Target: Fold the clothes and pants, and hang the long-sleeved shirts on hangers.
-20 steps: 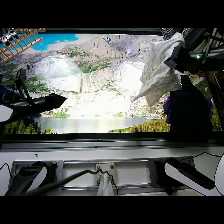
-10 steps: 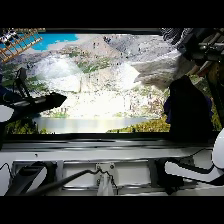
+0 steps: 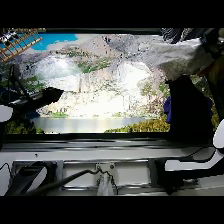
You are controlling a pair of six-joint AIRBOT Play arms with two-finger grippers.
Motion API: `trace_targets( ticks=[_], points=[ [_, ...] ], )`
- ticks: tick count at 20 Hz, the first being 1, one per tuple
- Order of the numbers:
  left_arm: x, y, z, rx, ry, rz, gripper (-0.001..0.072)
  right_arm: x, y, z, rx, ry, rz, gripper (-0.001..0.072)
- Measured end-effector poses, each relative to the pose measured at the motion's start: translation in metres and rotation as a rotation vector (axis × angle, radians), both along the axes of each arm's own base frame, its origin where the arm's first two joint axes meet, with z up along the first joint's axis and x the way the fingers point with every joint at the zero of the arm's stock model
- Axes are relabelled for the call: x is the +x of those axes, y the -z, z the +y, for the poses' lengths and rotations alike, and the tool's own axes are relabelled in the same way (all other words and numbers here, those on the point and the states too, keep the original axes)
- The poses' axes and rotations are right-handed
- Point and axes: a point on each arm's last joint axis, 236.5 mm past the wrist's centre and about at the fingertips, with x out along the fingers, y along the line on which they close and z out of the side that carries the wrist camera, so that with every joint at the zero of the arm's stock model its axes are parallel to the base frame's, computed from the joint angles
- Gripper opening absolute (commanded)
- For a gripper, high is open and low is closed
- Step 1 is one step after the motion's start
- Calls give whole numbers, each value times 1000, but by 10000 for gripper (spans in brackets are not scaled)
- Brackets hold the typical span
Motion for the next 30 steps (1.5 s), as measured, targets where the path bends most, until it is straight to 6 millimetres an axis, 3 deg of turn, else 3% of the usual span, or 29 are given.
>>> trace_targets(
  ticks=[6, 10, 12, 16, 20, 25, 30],
  points=[
    [2, -1, 2, 9, -8, -10, 221, 25, -37, -29, -12, 9, -167, 18],
    [3, 3, 8, 47, -10, -15, 222, 36, -41, -37, -26, 7, -199, 17],
    [3, 3, 9, 57, -10, -17, 222, 35, -29, -36, -11, -5, -162, 15],
    [3, 5, 10, 68, -7, -14, 222, 13, 31, -31, 0, -29, 67, 14],
    [-6, 11, 6, 70, 24, 22, 222, -47, 73, -43, -53, 14, 270, 15],
    [-13, 16, 2, 70, 50, 53, 222, -165, 131, -65, -56, 126, 500, 15],
    [-20, 20, -2, 67, 74, 82, 222, -279, 186, -68, 64, 333, 620, 15]
  ],
)
